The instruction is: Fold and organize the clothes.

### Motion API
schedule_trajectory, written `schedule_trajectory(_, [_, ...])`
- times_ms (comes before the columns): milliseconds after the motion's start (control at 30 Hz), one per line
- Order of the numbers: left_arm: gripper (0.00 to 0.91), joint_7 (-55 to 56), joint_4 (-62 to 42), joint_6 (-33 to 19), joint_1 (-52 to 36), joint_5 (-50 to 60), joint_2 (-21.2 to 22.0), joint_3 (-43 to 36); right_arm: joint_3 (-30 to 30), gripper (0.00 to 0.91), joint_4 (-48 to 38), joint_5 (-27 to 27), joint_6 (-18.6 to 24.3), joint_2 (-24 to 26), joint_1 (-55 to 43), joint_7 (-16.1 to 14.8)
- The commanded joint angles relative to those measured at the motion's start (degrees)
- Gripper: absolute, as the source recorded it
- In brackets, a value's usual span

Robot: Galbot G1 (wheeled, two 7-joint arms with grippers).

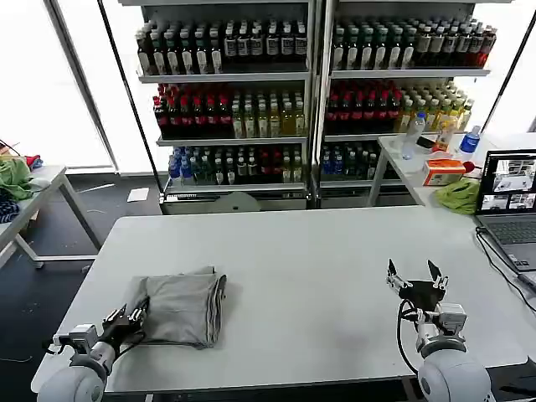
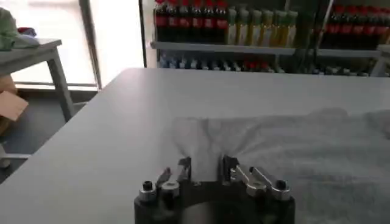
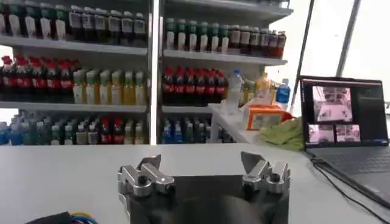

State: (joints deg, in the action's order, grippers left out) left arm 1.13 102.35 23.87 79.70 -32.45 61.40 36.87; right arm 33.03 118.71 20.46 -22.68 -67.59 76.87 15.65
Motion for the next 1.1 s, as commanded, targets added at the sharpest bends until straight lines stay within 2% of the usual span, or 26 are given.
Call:
schedule_trajectory(33, [0.0,0.26,0.07,-0.05,-0.11,0.19,0.08,0.45,0.03,0.907,0.14,0.02,0.16,-0.03,-0.01,-0.02])
schedule_trajectory(267, [0.0,0.38,1.98,0.4,-0.36,-2.48,-3.89,7.91,0.25,0.907,0.26,0.14,0.19,0.2,-0.07,-0.01])
schedule_trajectory(433, [0.0,0.31,0.67,0.74,-0.34,-6.16,-10.21,16.46,-0.02,0.907,0.26,0.29,0.16,0.5,-0.46,-0.06])
schedule_trajectory(633, [0.0,0.2,-3.73,0.6,-0.15,-6.33,-17.68,22.35,-0.84,0.907,0.31,0.36,0.0,0.49,-1.22,-0.06])
schedule_trajectory(733, [0.0,0.27,-4.45,0.63,-0.38,-6.49,-19.73,23.81,-1.09,0.907,0.37,0.35,0.01,0.28,-1.19,-0.06])
schedule_trajectory(867, [0.0,0.08,-3.48,0.62,0.15,-6.06,-19.52,23.26,-1.15,0.907,0.46,0.31,0.12,0.13,-0.85,-0.06])
schedule_trajectory(1100, [0.0,0.65,3.84,0.78,0.85,-3.01,-13.53,16.84,-0.41,0.907,0.57,0.28,0.06,0.1,-0.26,-0.02])
